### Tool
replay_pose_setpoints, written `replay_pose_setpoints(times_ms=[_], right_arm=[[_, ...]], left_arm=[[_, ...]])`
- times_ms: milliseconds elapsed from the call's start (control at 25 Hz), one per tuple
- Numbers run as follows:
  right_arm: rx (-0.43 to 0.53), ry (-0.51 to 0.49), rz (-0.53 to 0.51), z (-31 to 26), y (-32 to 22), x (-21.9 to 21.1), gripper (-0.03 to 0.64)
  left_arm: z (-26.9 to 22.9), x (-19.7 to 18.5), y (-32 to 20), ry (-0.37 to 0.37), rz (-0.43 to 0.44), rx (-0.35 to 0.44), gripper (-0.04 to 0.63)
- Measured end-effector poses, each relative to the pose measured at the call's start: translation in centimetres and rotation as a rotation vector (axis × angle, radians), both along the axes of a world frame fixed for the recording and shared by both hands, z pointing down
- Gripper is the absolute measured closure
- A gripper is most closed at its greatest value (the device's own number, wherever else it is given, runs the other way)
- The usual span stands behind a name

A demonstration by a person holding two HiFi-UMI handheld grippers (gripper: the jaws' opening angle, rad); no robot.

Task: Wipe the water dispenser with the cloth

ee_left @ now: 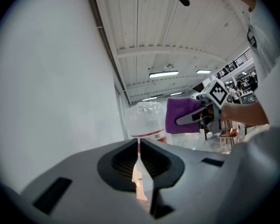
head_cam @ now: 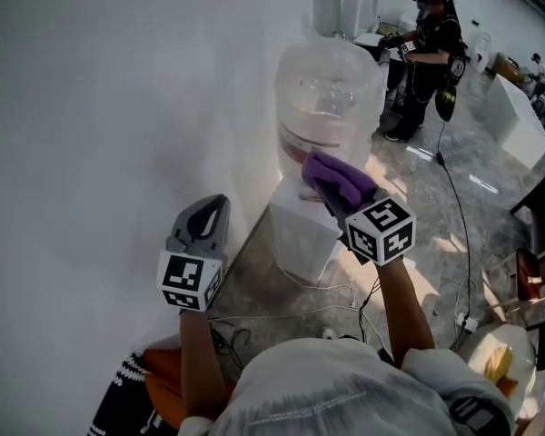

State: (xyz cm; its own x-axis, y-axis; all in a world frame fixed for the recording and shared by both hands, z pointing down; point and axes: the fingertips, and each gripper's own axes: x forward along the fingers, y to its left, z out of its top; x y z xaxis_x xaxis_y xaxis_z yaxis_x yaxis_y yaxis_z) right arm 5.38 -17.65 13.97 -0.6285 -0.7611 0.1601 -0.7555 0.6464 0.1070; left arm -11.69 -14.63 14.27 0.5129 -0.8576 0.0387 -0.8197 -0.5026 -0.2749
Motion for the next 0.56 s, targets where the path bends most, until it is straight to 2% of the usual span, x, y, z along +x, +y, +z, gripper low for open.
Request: replay_pose_setpoints(times_ms=[560], right_arm=[[-0.018, 0.024, 0.011, 1.1, -1.0, 0.5, 0.555]], left_arm=[[1.2, 0.3, -1.0, 0.004, 0.017, -0.037, 0.571]])
